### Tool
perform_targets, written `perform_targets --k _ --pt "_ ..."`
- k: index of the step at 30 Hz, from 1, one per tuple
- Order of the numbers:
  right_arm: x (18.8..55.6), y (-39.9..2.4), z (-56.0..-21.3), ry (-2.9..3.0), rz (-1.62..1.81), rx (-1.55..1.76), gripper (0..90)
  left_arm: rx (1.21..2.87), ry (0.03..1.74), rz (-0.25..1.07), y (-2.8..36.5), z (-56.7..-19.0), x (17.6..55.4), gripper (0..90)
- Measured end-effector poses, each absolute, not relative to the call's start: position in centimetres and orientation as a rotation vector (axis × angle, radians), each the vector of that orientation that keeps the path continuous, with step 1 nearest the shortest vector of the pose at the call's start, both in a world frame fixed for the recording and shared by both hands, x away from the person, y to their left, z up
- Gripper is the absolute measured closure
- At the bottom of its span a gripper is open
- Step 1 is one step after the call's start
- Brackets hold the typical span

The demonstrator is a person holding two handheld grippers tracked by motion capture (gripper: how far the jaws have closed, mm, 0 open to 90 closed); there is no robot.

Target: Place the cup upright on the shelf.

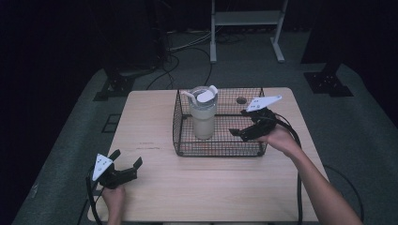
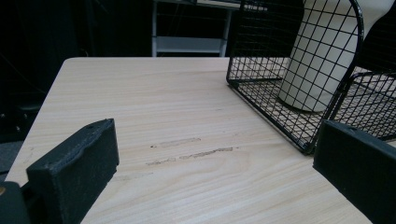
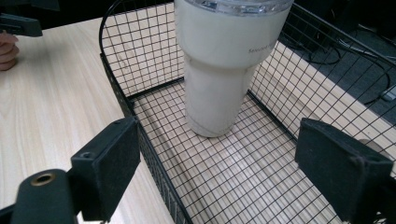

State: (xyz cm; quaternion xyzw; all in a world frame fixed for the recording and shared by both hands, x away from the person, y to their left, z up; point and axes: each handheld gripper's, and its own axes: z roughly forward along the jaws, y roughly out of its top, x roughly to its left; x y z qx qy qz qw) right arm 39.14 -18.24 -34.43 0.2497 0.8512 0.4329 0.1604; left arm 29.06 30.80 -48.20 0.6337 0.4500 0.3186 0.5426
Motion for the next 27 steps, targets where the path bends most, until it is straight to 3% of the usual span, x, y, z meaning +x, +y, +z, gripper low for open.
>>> perform_targets --k 27 --pt "35.5 -20.4 -36.0 2.419 1.297 0.714 13.5 1.508 1.071 0.76 30.7 -48.2 29.0 0.0"
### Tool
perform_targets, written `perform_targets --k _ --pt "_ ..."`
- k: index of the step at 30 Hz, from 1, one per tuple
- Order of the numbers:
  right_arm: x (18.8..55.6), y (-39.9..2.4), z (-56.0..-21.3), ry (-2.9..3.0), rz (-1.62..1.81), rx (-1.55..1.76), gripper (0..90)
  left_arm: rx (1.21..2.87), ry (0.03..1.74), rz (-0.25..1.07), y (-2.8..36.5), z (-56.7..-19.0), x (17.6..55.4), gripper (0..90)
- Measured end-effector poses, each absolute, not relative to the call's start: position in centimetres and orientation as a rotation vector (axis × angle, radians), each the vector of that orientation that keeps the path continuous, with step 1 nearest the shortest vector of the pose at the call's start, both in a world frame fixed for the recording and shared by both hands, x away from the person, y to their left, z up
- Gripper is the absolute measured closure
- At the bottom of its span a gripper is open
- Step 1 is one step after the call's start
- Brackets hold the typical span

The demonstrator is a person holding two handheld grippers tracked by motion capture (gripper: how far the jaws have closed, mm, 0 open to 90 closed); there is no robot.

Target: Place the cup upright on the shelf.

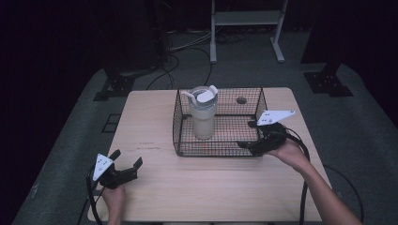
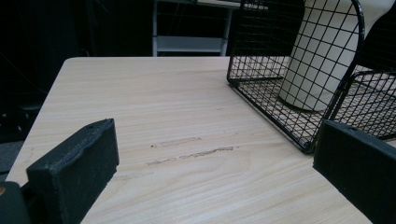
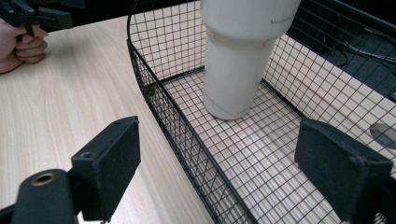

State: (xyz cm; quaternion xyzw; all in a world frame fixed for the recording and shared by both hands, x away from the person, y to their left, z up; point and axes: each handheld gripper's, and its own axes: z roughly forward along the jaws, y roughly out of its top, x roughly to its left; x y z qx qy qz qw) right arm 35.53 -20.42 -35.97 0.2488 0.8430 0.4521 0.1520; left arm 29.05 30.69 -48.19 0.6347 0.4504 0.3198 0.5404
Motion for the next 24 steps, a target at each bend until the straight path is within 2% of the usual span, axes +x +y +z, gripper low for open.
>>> perform_targets --k 24 --pt "33.2 -21.8 -37.4 2.413 1.326 0.728 13.6 1.51 1.07 0.763 30.6 -48.2 29.0 0.0"
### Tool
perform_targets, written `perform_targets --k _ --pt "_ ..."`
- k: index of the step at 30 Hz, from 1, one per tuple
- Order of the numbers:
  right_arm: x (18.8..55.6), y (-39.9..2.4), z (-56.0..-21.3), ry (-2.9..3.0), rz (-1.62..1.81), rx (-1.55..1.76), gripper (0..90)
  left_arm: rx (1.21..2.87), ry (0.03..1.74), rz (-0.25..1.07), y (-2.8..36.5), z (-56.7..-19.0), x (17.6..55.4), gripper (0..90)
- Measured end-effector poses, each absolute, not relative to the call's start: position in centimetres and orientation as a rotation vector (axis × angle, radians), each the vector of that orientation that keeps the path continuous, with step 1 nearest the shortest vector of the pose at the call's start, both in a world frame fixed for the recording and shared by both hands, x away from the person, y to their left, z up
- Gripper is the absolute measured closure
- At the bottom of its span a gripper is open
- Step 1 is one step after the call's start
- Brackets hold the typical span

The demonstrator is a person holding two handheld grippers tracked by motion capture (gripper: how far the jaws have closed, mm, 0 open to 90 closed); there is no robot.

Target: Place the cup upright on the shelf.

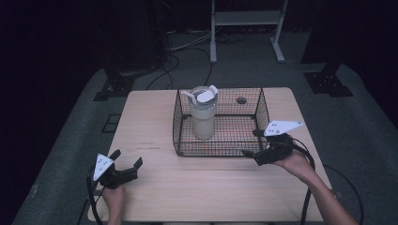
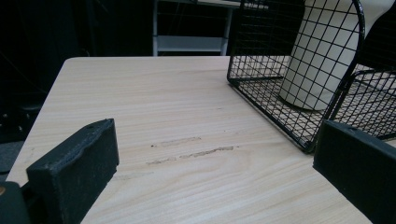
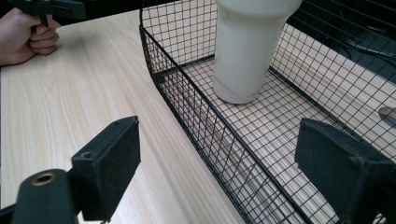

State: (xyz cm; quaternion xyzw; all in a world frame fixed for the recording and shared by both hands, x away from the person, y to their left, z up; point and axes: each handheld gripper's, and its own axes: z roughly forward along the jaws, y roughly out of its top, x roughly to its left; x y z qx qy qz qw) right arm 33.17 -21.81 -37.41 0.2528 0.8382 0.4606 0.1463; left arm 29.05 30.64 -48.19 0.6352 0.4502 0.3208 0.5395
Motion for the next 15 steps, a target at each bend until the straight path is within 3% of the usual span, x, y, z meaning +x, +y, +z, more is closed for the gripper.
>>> perform_targets --k 15 --pt "31.9 -22.9 -38.6 2.4 1.349 0.752 13.6 1.513 1.068 0.767 30.6 -48.2 29.0 0.0"
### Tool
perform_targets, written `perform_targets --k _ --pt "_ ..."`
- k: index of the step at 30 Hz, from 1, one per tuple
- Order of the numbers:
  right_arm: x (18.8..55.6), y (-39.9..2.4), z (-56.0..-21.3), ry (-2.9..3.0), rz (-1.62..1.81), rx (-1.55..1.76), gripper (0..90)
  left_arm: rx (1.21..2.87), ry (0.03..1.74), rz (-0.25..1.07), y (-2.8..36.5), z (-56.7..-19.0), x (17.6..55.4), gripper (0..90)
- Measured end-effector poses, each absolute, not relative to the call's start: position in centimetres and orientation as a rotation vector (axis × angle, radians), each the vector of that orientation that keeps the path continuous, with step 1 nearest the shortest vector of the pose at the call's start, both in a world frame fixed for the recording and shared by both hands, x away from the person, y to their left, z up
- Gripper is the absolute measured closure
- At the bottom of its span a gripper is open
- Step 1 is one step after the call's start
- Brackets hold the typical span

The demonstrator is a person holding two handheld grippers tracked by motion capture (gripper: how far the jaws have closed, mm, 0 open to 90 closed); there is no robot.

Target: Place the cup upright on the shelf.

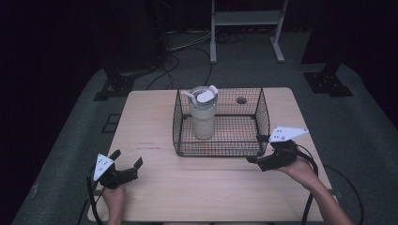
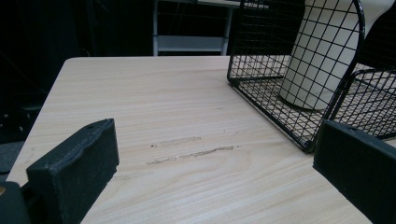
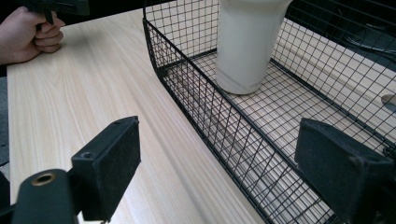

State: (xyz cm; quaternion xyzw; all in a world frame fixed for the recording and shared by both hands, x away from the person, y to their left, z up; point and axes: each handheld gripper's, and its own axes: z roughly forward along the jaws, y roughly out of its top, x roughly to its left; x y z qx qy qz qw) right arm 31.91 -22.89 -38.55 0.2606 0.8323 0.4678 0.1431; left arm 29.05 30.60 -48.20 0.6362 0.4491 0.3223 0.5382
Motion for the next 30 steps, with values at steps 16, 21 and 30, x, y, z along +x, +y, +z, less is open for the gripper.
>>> perform_targets --k 16,21,30 --pt "30.8 -23.8 -40.2 2.392 1.355 0.793 13.6 1.518 1.073 0.767 30.6 -48.2 29.0 0.0" --pt "30.4 -24.2 -40.7 2.383 1.357 0.805 13.6 1.519 1.072 0.768 30.6 -48.2 29.0 0.0" --pt "29.4 -24.7 -42.2 2.377 1.351 0.841 13.7 1.515 1.074 0.767 30.6 -48.2 29.1 0.0"
